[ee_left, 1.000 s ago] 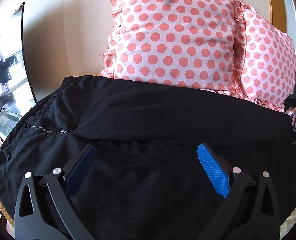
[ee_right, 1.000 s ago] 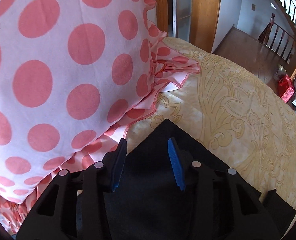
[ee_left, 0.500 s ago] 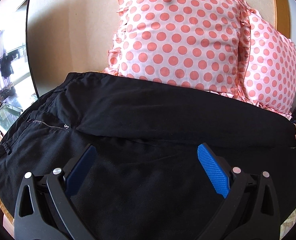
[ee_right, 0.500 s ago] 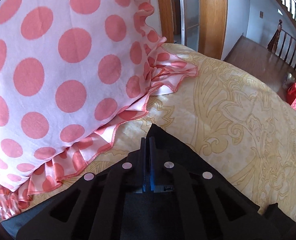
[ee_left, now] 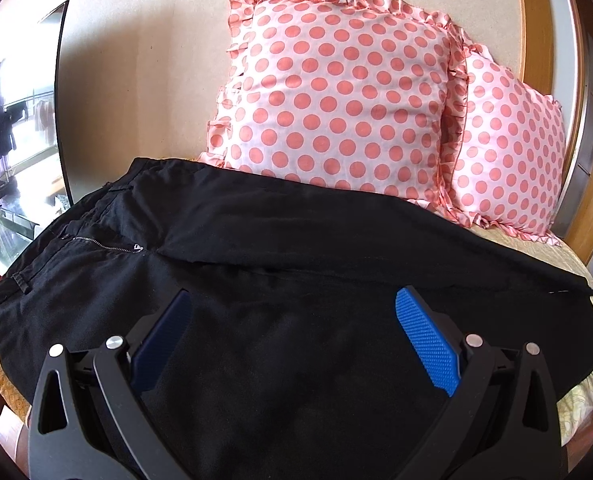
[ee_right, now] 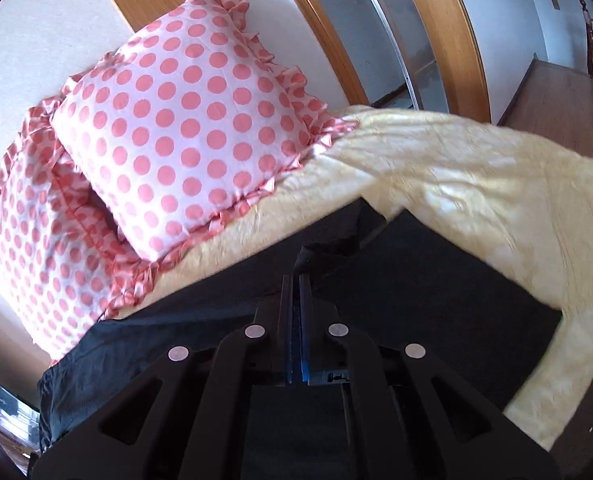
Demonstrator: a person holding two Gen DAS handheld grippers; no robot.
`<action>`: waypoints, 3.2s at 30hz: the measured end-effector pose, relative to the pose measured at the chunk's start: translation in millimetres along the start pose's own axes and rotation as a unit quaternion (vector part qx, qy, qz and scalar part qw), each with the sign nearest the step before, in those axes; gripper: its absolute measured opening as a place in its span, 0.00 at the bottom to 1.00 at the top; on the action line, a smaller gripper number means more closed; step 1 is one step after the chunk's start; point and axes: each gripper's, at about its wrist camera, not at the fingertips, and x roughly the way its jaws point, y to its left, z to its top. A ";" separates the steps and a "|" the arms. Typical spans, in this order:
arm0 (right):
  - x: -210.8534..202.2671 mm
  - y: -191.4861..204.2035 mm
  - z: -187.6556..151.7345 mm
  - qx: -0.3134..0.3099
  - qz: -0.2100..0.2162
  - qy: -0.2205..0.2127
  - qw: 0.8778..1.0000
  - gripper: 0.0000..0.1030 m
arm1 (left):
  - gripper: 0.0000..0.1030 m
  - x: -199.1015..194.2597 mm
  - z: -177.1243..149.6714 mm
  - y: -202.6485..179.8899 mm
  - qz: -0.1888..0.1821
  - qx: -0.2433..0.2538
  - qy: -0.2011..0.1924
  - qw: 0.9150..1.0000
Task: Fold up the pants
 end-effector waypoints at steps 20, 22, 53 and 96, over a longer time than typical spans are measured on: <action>5.2 -49.7 -31.1 0.156 0.051 0.062 0.984 0.37 | 0.98 -14.0 -4.6 8.5 -0.011 -0.015 -0.010 1.000; 17.3 -48.6 -29.6 0.156 0.059 0.069 0.984 0.12 | 0.98 -13.2 -5.6 7.3 -0.010 -0.015 -0.007 1.000; -21.8 -101.6 -35.4 0.162 0.031 -0.003 0.986 0.02 | 0.98 142.4 157.1 139.7 0.059 -0.132 0.104 0.984; -22.8 -109.9 7.7 0.111 0.011 -0.008 0.994 0.03 | 0.07 -60.4 -54.8 223.3 0.064 -0.307 0.082 0.946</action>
